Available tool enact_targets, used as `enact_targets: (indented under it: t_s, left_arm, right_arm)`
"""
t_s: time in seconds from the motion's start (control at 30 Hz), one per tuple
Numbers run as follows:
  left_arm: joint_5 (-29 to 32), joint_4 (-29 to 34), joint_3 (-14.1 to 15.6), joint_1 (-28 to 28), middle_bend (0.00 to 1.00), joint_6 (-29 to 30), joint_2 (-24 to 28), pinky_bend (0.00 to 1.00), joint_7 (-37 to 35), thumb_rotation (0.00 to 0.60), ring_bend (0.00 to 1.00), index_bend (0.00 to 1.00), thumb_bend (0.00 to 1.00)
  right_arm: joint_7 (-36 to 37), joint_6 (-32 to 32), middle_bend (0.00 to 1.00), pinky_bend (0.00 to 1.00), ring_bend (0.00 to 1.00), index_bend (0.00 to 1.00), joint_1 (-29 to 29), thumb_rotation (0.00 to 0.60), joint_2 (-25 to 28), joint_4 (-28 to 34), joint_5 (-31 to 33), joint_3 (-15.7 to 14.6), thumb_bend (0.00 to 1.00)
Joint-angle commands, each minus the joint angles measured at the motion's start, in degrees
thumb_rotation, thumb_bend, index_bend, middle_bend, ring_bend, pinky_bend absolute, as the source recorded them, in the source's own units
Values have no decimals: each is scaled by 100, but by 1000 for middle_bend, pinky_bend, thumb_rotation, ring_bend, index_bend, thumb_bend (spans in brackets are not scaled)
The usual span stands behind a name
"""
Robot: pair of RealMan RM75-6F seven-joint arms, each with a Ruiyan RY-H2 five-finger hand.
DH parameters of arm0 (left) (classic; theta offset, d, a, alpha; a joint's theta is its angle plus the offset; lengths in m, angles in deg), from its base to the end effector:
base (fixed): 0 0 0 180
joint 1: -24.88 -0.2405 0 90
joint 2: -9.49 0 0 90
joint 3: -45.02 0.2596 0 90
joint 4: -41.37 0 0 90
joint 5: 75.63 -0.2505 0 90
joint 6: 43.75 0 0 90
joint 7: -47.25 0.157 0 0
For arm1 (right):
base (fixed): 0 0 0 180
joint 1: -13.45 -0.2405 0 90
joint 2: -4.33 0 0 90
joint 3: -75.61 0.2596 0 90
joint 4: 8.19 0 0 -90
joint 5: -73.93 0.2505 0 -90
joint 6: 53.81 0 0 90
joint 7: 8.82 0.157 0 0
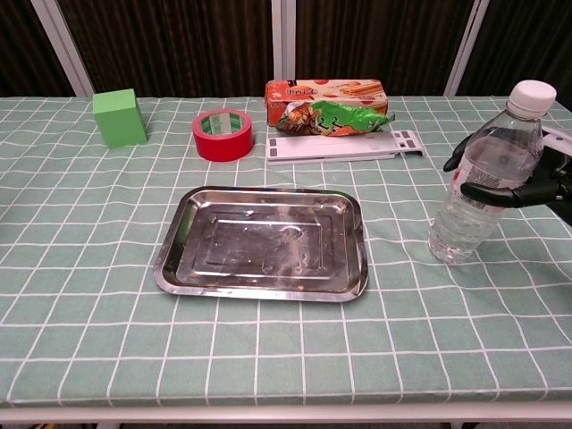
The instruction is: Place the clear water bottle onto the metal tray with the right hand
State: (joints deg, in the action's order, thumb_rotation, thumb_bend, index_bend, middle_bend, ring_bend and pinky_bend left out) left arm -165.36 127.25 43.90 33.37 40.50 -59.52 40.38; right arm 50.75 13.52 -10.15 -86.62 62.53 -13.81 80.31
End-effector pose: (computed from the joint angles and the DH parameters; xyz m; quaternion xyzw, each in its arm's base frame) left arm -0.3272 0.2120 0.0956 -0.6153 -0.3958 -0.4286 0.5301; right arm -0.2653 -0.2994 -0.0444 0.4203 -0.6799 0.5731 0.1810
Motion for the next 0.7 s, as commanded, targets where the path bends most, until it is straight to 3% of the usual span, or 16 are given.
enact_targets:
  t_s: [0.03,0.3,0.7]
  left_arm:
    - [-6,10,-5,4,186,6,1,175,9,600,96,182,209]
    - [-16,22,28,-13,186,7,-21,175,20,600,96,181,210]
    - [-19,46,14,-9,186,26,10,175,22,600,97,181,209]
  right_arm:
    - [-116,104,388,288,213,435,-26,600,200,260,-29,66,223]
    - [-424,116,449,387,286,529,1,600,477,701,231,210,324]
    - [-939,230,512,471,360,619,-125,600,661,1205,320,496,375]
